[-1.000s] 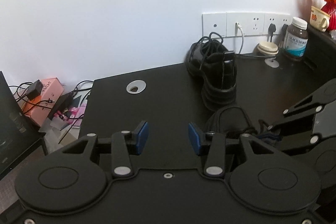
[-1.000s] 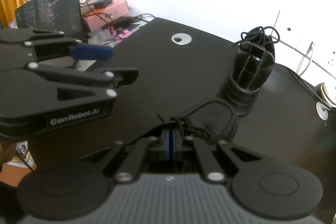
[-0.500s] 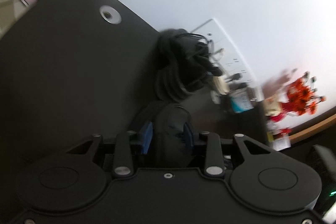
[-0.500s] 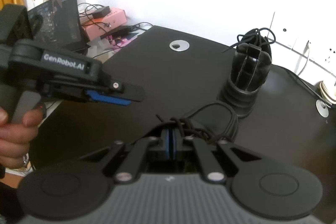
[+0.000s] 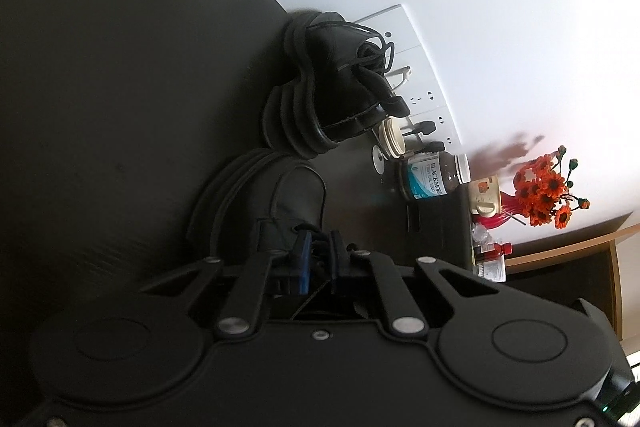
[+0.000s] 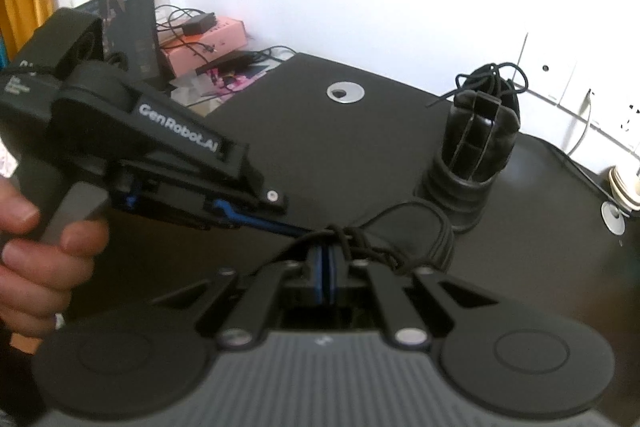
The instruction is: Lace up shoes with both hands
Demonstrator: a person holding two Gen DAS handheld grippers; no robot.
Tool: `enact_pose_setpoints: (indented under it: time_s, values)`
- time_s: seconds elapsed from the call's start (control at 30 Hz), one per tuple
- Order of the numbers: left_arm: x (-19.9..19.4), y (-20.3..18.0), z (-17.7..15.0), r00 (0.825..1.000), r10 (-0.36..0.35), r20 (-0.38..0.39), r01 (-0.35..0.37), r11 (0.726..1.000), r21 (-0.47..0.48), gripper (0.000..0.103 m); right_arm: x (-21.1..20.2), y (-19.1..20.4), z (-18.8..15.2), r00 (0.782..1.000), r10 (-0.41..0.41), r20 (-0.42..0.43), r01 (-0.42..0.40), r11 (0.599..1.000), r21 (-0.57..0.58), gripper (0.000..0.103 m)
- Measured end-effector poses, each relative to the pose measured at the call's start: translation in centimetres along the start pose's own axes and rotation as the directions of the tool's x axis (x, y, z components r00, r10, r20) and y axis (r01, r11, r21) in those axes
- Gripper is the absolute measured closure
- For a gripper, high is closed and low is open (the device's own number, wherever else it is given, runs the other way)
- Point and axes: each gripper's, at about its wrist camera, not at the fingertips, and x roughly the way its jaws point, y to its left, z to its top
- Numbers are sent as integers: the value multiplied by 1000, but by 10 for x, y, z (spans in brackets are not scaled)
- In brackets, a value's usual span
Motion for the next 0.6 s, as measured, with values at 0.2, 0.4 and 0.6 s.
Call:
enact_pose_setpoints:
  time_s: [0.2, 0.4, 0.6]
  values:
    - [-3, -1, -1, 1000, 2, 29, -2, 1000, -1, 101, 0, 1, 0, 1000, 8, -2, -8, 1000, -19, 97]
    - [-21, -5, 4, 997, 2, 83, -2, 1000, 9, 101, -16, -2, 7, 999, 38, 6, -37, 998, -44, 89]
    - [-31, -17, 9, 993, -12, 114, 7, 999, 47, 101, -17, 4, 22, 997, 62, 45, -58, 995, -86, 85]
